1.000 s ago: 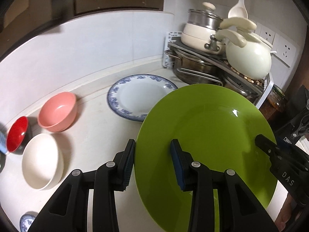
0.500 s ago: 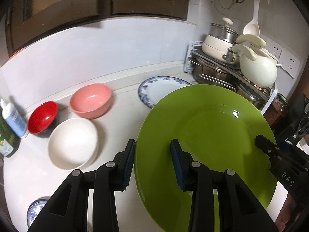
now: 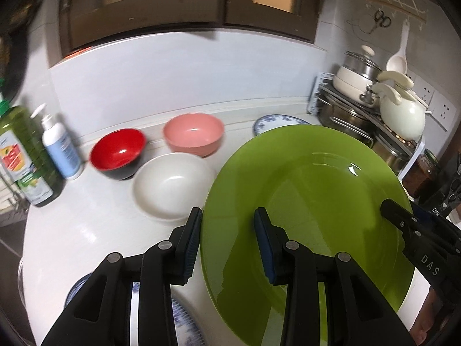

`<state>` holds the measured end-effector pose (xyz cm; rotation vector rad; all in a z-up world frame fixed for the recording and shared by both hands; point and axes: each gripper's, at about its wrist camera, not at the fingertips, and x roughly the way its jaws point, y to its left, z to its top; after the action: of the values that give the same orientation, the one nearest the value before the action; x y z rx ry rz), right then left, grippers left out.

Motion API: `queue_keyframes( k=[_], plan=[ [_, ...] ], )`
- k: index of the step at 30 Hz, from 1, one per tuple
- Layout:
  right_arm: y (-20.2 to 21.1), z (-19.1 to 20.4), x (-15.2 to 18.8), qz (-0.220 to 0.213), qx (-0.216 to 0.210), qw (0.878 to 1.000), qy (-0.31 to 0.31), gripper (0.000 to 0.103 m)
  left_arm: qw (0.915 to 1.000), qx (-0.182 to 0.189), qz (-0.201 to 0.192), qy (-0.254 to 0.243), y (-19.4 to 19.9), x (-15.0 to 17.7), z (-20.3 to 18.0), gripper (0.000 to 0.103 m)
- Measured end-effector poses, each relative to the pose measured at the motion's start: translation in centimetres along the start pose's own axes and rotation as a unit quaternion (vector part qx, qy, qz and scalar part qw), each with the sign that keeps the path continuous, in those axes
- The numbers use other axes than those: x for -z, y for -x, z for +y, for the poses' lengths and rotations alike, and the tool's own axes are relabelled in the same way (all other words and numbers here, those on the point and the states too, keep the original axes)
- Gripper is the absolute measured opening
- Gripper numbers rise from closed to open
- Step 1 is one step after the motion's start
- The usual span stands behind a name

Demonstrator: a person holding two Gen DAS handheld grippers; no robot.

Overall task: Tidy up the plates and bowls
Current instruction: 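Lift and carry the green plate toward the blue-and-white plate with both grippers, then lower the green plate over the blue-and-white plate with both grippers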

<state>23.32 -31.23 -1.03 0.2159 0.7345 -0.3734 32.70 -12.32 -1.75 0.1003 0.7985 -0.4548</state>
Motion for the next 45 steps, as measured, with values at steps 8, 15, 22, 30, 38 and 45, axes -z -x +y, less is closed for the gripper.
queue_keyframes(
  k=[8, 15, 22, 30, 38, 45],
  plan=[
    [1.2, 4.3, 0.9, 0.000, -0.025, 0.999, 0.021, 0.040, 0.9995, -0.023, -0.007, 0.022, 2.7, 1.5, 4.3, 0.037],
    [2.1, 8.1, 1.6, -0.002, -0.046, 0.998, 0.045, 0.040, 0.9981, -0.042, -0.009, 0.045, 4.7, 3.0, 7.9, 0.037],
    [2.5, 11.6, 2.4, 0.004, -0.068, 0.995, 0.067, 0.040, 0.9956, -0.064, -0.007, 0.069, 6.1, 4.5, 11.1, 0.037],
    [2.6, 15.0, 3.1, 0.009, -0.094, 0.991, 0.091, 0.040, 0.9916, -0.089, -0.002, 0.094, 7.4, 6.3, 14.5, 0.037],
    [1.8, 18.3, 4.6, 0.031, -0.120, 0.986, 0.111, 0.040, 0.9866, -0.112, 0.016, 0.118, 8.1, 8.4, 17.4, 0.037],
    [0.9, 20.5, 6.1, 0.058, -0.135, 0.981, 0.123, 0.040, 0.9816, -0.128, 0.034, 0.138, 8.0, 10.3, 19.3, 0.037]
  ],
)
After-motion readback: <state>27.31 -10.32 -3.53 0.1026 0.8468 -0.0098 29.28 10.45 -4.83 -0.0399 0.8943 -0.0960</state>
